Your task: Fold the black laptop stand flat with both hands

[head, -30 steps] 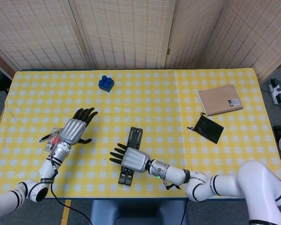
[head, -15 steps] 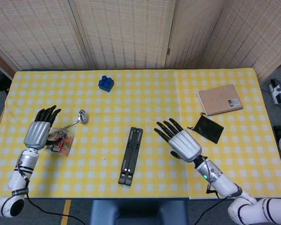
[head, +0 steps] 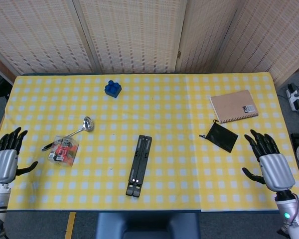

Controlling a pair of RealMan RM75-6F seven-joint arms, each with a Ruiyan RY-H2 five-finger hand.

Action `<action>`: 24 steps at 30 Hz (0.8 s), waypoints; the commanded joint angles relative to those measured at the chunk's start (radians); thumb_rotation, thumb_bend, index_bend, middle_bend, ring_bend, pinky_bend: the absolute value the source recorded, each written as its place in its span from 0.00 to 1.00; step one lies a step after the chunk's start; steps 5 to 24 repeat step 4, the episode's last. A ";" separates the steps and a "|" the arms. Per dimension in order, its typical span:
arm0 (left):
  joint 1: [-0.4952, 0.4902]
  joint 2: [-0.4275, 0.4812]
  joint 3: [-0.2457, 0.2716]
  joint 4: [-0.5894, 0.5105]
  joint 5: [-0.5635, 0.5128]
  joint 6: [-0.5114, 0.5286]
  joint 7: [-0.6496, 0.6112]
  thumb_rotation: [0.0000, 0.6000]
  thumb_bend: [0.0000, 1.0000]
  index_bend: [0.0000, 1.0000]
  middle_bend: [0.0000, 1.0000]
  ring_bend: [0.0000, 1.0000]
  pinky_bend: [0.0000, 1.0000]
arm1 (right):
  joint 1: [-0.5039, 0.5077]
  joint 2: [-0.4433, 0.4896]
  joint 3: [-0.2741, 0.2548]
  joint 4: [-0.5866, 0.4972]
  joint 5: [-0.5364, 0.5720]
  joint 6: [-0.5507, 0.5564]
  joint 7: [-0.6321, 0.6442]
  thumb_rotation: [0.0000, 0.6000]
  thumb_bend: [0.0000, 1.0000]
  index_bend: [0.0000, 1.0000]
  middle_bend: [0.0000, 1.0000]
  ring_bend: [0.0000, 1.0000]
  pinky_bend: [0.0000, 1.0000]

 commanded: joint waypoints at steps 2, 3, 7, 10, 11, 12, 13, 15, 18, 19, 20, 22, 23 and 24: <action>0.076 0.011 0.047 -0.026 0.070 0.094 -0.010 1.00 0.22 0.12 0.03 0.00 0.00 | -0.077 0.000 -0.011 0.059 -0.020 0.051 0.070 1.00 0.26 0.00 0.00 0.03 0.00; 0.089 0.013 0.054 -0.034 0.077 0.103 -0.014 1.00 0.22 0.12 0.03 0.00 0.00 | -0.085 -0.007 -0.007 0.072 -0.025 0.053 0.078 1.00 0.26 0.00 0.00 0.03 0.00; 0.096 0.015 0.057 -0.037 0.083 0.108 -0.019 1.00 0.22 0.12 0.03 0.00 0.00 | -0.089 -0.012 -0.003 0.080 -0.028 0.051 0.082 1.00 0.26 0.00 0.00 0.03 0.00; 0.096 0.015 0.057 -0.037 0.083 0.108 -0.019 1.00 0.22 0.12 0.03 0.00 0.00 | -0.089 -0.012 -0.003 0.080 -0.028 0.051 0.082 1.00 0.26 0.00 0.00 0.03 0.00; 0.096 0.015 0.057 -0.037 0.083 0.108 -0.019 1.00 0.22 0.12 0.03 0.00 0.00 | -0.089 -0.012 -0.003 0.080 -0.028 0.051 0.082 1.00 0.26 0.00 0.00 0.03 0.00; 0.096 0.015 0.057 -0.037 0.083 0.108 -0.019 1.00 0.22 0.12 0.03 0.00 0.00 | -0.089 -0.012 -0.003 0.080 -0.028 0.051 0.082 1.00 0.26 0.00 0.00 0.03 0.00; 0.096 0.015 0.057 -0.037 0.083 0.108 -0.019 1.00 0.22 0.12 0.03 0.00 0.00 | -0.089 -0.012 -0.003 0.080 -0.028 0.051 0.082 1.00 0.26 0.00 0.00 0.03 0.00; 0.096 0.015 0.057 -0.037 0.083 0.108 -0.019 1.00 0.22 0.12 0.03 0.00 0.00 | -0.089 -0.012 -0.003 0.080 -0.028 0.051 0.082 1.00 0.26 0.00 0.00 0.03 0.00; 0.096 0.015 0.057 -0.037 0.083 0.108 -0.019 1.00 0.22 0.12 0.03 0.00 0.00 | -0.089 -0.012 -0.003 0.080 -0.028 0.051 0.082 1.00 0.26 0.00 0.00 0.03 0.00; 0.096 0.015 0.057 -0.037 0.083 0.108 -0.019 1.00 0.22 0.12 0.03 0.00 0.00 | -0.089 -0.012 -0.003 0.080 -0.028 0.051 0.082 1.00 0.26 0.00 0.00 0.03 0.00; 0.096 0.015 0.057 -0.037 0.083 0.108 -0.019 1.00 0.22 0.12 0.03 0.00 0.00 | -0.089 -0.012 -0.003 0.080 -0.028 0.051 0.082 1.00 0.26 0.00 0.00 0.03 0.00; 0.096 0.015 0.057 -0.037 0.083 0.108 -0.019 1.00 0.22 0.12 0.03 0.00 0.00 | -0.089 -0.012 -0.003 0.080 -0.028 0.051 0.082 1.00 0.26 0.00 0.00 0.03 0.00; 0.096 0.015 0.057 -0.037 0.083 0.108 -0.019 1.00 0.22 0.12 0.03 0.00 0.00 | -0.089 -0.012 -0.003 0.080 -0.028 0.051 0.082 1.00 0.26 0.00 0.00 0.03 0.00; 0.096 0.015 0.057 -0.037 0.083 0.108 -0.019 1.00 0.22 0.12 0.03 0.00 0.00 | -0.089 -0.012 -0.003 0.080 -0.028 0.051 0.082 1.00 0.26 0.00 0.00 0.03 0.00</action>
